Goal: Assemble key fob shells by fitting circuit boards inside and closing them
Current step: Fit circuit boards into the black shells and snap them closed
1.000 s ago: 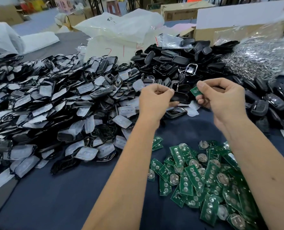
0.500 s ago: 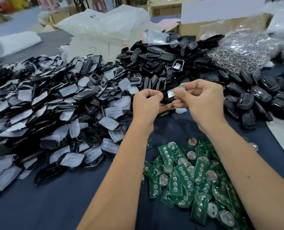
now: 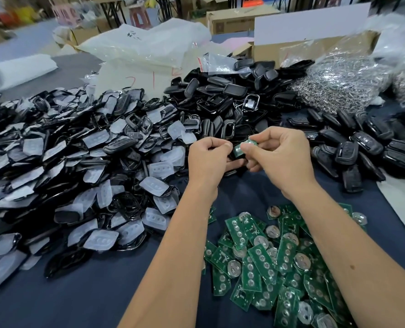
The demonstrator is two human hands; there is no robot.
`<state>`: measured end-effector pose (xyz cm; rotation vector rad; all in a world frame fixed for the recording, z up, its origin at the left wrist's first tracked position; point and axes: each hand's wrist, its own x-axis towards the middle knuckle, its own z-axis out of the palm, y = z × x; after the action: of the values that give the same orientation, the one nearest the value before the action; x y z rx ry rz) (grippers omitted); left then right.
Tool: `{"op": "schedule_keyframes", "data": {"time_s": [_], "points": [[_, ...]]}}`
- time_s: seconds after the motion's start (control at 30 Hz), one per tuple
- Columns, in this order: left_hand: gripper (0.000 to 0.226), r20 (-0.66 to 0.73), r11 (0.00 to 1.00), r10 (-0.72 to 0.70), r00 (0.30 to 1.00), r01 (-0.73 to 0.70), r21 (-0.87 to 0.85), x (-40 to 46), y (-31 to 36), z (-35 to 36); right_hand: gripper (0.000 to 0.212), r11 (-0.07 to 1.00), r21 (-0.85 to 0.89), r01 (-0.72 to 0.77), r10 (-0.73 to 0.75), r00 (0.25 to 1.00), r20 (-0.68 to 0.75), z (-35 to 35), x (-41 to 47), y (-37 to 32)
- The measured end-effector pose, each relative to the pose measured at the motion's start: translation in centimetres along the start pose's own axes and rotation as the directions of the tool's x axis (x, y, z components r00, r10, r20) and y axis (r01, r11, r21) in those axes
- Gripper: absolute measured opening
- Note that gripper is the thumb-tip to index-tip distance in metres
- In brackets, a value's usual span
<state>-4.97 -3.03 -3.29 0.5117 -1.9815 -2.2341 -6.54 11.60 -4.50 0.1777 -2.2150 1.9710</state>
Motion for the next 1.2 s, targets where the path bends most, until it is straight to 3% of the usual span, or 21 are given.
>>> {"op": "schedule_keyframes", "data": {"time_s": [0.33,0.53,0.63,0.8,1.03,1.2], "points": [[0.010,0.060,0.999,0.045,0.997,-0.045,-0.011,-0.3,-0.1,-0.3,0.018,0.991,-0.135,-0.018,0.009,0.998,-0.063,0.1,-0.2,-0.4],[0.014,0.073,0.996,0.084,0.994,-0.086,0.024,-0.5,0.1,-0.2,0.043,0.974,-0.183,-0.135,0.117,0.987,-0.106,-0.1,0.0,-0.2],[0.014,0.090,0.997,0.075,0.993,-0.077,0.019,-0.6,0.2,-0.4,0.034,0.961,-0.242,-0.132,0.111,0.989,-0.098,-0.5,0.2,0.0],[0.016,0.015,0.996,0.086,0.996,-0.085,-0.041,-0.5,0.5,-0.3,0.009,0.991,-0.039,-0.128,0.130,0.990,0.050,-0.9,0.3,-0.7],[0.026,-0.077,0.987,0.108,0.991,-0.116,-0.110,-0.8,0.4,0.3,0.019,0.995,-0.019,-0.094,0.095,0.995,0.023,0.2,0.0,-1.1],[0.024,-0.066,0.965,0.060,0.996,-0.075,-0.251,-0.7,0.7,0.3,0.012,0.984,0.137,-0.115,0.106,0.992,0.066,0.4,0.0,-1.4]]}}
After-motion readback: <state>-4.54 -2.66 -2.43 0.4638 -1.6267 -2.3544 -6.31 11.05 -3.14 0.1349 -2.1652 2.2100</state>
